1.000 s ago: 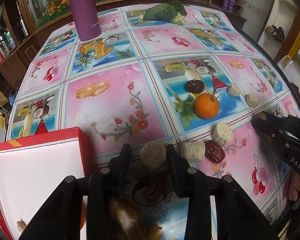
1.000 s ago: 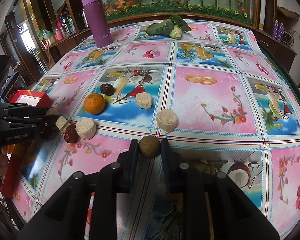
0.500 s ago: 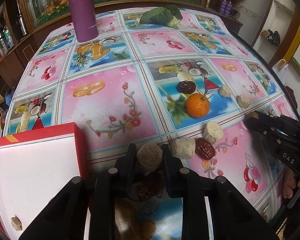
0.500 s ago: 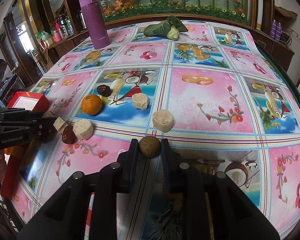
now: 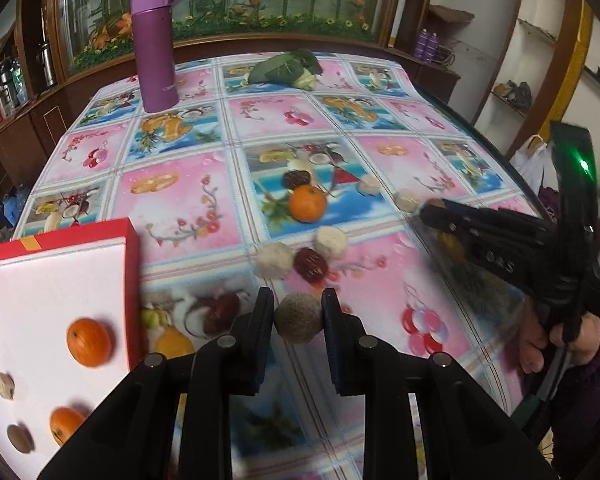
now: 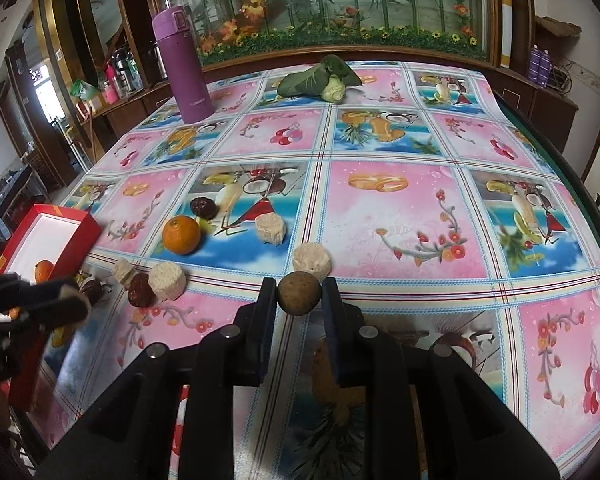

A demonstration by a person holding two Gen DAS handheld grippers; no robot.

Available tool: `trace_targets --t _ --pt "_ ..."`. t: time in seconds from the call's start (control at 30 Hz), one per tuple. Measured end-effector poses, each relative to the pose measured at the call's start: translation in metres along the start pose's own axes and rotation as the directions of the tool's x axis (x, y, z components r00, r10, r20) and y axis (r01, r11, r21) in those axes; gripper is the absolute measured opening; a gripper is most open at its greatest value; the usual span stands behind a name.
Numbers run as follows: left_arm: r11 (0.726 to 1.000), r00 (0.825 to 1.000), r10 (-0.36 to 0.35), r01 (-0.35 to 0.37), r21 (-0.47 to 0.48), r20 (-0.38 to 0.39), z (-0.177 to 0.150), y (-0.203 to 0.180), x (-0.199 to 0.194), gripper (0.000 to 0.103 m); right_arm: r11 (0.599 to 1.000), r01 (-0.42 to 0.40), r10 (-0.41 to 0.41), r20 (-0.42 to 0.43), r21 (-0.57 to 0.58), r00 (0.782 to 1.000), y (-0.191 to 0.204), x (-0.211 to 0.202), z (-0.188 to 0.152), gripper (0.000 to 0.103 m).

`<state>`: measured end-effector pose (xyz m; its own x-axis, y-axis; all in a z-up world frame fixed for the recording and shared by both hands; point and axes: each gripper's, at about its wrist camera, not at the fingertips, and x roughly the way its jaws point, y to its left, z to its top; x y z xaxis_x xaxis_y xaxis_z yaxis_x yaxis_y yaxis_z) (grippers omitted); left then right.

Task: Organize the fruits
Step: 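Grasp the beige textured ball with the left tool while the right tool holds the brown fruit, then carry both items over the tray and open both tools to release them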

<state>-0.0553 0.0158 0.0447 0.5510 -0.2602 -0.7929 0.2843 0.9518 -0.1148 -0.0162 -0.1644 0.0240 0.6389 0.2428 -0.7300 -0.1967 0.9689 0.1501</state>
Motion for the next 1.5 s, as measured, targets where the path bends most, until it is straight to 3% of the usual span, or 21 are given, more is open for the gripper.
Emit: trace_targets --t 0.33,0.57,0.67,0.77,0.87,1.1,1.37,1.5 --pt "0.999 0.999 -0.051 0.052 -0.014 0.011 -0.021 -0.005 -0.016 0.024 0.998 0.034 -0.035 0.021 0.048 0.999 -0.012 0.000 0.001 0.025" --pt "0.997 0.998 -0.041 0.045 -0.063 0.056 -0.032 0.014 -0.039 0.024 0.995 0.066 -0.071 0.079 0.068 0.994 -0.013 -0.009 0.002 0.024" --pt "0.996 0.997 -0.027 0.033 -0.084 0.074 -0.035 0.025 -0.049 0.024 0.994 0.037 -0.045 0.081 0.103 0.996 -0.007 -0.011 0.001 0.025" --pt "0.994 0.996 -0.011 0.020 -0.104 0.092 -0.038 0.038 -0.059 0.024 0.996 0.004 -0.012 0.095 0.087 0.995 0.017 -0.014 -0.001 0.025" --pt "0.992 0.994 0.021 -0.007 -0.127 0.110 -0.041 0.054 -0.071 0.024 0.994 -0.085 0.078 0.102 0.068 0.992 0.053 -0.015 0.000 0.025" --pt "0.967 0.982 0.131 -0.096 -0.238 0.134 -0.057 0.110 -0.095 0.024 0.959 -0.266 0.273 0.070 -0.099 0.959 0.168 -0.016 0.012 0.025" --pt "0.918 0.965 0.238 -0.185 -0.351 0.113 -0.082 0.160 -0.107 0.024 0.889 -0.410 0.406 -0.061 -0.204 0.912 0.261 -0.011 -0.006 0.025" --pt "0.909 0.963 0.255 -0.209 -0.361 0.085 -0.096 0.170 -0.107 0.024 0.878 -0.414 0.399 -0.112 -0.240 0.910 0.278 -0.011 -0.029 0.025"
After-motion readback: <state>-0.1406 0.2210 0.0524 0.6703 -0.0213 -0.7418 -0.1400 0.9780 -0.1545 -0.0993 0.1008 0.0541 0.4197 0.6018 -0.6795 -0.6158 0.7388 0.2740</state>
